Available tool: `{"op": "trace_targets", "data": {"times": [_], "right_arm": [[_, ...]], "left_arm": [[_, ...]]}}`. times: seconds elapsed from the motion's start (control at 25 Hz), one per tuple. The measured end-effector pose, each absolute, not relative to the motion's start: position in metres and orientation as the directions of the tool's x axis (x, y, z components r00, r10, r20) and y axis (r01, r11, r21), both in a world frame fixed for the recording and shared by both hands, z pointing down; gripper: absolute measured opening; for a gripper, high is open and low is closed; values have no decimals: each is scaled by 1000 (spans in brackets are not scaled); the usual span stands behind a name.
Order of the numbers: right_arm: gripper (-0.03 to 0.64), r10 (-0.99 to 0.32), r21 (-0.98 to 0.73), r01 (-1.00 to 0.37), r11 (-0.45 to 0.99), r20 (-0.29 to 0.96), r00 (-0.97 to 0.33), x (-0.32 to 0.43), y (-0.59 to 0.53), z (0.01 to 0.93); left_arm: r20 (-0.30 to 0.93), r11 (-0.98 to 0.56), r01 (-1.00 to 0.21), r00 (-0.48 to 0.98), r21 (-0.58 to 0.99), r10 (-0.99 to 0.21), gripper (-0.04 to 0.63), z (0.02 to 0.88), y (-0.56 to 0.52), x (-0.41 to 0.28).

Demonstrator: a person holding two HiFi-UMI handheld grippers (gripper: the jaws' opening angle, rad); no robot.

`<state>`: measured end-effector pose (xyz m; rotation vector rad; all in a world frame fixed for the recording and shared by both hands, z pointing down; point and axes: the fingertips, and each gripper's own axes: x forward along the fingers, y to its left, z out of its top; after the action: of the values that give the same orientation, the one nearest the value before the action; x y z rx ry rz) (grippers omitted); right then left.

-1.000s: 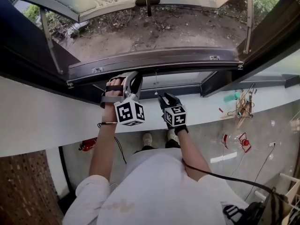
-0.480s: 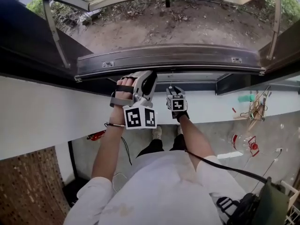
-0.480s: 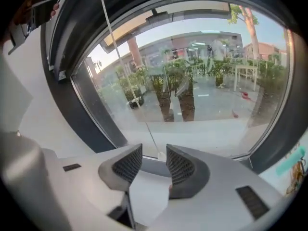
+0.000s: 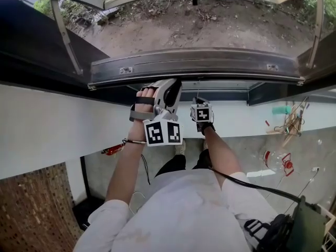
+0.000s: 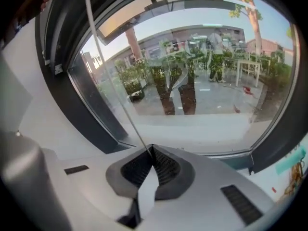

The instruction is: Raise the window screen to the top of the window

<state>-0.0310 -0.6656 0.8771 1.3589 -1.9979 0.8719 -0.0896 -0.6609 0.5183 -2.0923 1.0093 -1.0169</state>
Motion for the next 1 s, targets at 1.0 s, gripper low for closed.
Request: {"op": "trace_targets", "data": {"times": [1.0], "right_arm": [[2,-593,-160,-923,349,725,-350,7,-555,827]], "left_arm": [[203,-535,-595,533,-600,-821,40,470,-648,-91]]}}
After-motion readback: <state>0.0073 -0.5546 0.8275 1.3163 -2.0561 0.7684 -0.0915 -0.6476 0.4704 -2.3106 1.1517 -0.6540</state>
